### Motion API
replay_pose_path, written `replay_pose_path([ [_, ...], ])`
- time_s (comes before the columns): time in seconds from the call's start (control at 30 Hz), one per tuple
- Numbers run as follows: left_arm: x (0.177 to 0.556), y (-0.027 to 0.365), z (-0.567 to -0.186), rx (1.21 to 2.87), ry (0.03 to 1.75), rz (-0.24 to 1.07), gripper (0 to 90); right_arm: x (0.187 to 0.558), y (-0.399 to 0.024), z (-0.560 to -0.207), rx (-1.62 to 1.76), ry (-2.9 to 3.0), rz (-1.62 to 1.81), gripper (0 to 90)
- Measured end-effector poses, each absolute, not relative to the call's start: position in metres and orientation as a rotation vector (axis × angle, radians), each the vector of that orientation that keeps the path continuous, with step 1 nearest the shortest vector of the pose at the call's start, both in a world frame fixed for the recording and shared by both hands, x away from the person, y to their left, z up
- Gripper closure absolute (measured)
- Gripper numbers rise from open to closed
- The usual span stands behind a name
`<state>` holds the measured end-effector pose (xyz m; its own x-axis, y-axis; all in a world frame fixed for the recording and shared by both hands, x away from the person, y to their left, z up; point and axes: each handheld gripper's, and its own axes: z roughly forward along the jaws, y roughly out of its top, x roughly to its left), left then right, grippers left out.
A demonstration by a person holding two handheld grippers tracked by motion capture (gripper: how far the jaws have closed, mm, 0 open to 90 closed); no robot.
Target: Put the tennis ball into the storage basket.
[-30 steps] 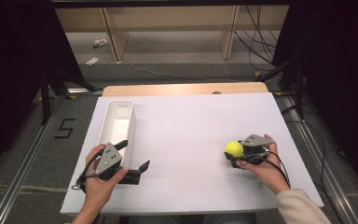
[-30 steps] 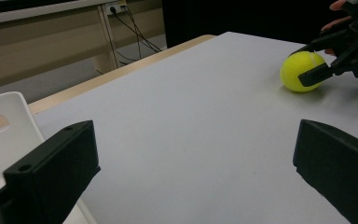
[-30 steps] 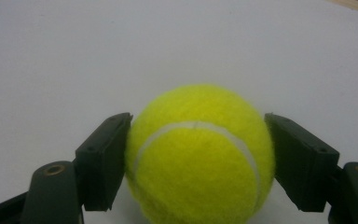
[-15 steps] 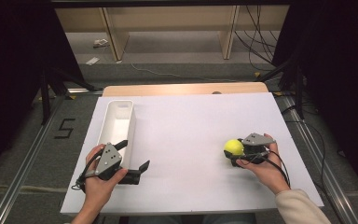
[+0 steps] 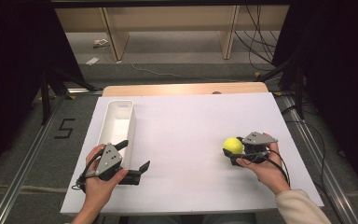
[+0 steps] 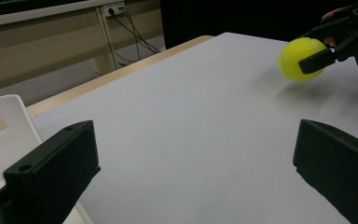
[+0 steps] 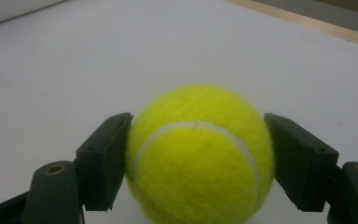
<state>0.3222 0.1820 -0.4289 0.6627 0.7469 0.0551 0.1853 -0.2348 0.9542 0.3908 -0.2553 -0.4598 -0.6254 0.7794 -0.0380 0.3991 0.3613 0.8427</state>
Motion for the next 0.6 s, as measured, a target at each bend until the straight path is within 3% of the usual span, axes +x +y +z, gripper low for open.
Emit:
replay_pose_path([
  [0.6, 0.322, 0.181, -0.429, 1.764, 0.751, 0.627, 0.0, 0.391, -0.252, -0.448, 1.027, 2.145, 1.218, 27.0],
])
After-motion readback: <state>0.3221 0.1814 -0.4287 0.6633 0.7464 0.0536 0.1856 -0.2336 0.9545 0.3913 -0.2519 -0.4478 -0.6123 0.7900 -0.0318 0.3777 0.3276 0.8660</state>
